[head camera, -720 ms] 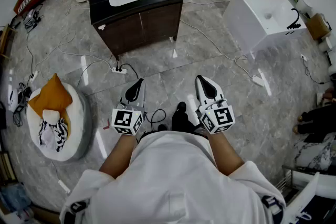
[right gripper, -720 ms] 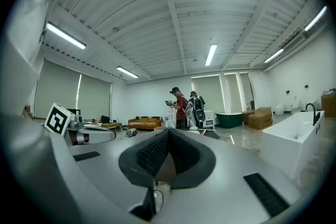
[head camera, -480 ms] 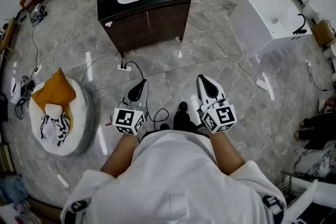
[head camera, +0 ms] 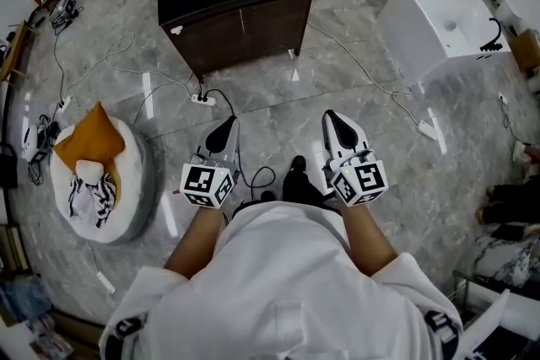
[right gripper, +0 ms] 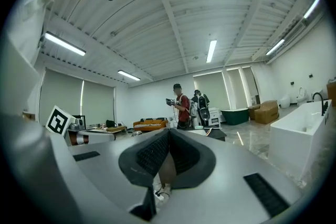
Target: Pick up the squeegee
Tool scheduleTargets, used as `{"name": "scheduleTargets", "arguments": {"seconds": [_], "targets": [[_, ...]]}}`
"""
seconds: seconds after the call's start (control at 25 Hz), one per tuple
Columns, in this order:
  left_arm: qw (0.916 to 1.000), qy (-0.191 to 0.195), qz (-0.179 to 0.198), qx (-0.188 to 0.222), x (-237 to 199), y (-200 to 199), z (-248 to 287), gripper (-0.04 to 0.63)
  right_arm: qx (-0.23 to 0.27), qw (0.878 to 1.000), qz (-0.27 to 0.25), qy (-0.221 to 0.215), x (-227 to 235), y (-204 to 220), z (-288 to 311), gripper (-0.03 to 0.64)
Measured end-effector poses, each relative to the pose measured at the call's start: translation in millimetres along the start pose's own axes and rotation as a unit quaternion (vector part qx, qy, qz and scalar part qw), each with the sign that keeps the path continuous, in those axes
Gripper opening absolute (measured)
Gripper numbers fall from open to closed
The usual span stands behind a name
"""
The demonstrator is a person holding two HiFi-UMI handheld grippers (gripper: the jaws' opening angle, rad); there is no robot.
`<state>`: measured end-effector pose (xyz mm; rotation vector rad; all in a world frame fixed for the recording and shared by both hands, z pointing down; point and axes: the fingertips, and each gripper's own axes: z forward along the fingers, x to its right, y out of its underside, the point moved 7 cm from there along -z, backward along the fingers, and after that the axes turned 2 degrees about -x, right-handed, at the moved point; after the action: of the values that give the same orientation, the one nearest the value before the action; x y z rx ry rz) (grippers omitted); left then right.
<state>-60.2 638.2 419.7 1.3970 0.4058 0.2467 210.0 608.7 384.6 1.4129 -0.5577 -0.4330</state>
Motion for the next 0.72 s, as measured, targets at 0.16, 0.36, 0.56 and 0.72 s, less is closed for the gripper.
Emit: {"name": "scheduleTargets", "arguments": {"seconds": [0.16,0.36,0.56,0.72], "targets": [[0.9999,0.013,0.002,-0.003,1.4,-6.0,26.7,0.017,0.0,1.0,0.015,-0.001,21.8,0.6,10.9,0.015],[0.9997,0.021,0.003,-0.014,-5.1,-10.8,76.2,0.017,-0.011,1.0,0.012,0.001,63.2,-2.0,40.7,0.015],[0.9993,0.033,0.003,-0.02,-10.1,-19.0,133.0,0.016,-0.01,1.0,0.005,-0.007,110.1,-12.4,68.7,0.015],[0.9992,0.035,0.0,-0.02,-8.7,-31.7,179.6,0.017,-0.011,1.0,0.013,-0.017,155.4,-20.6,86.0,0.015]]}}
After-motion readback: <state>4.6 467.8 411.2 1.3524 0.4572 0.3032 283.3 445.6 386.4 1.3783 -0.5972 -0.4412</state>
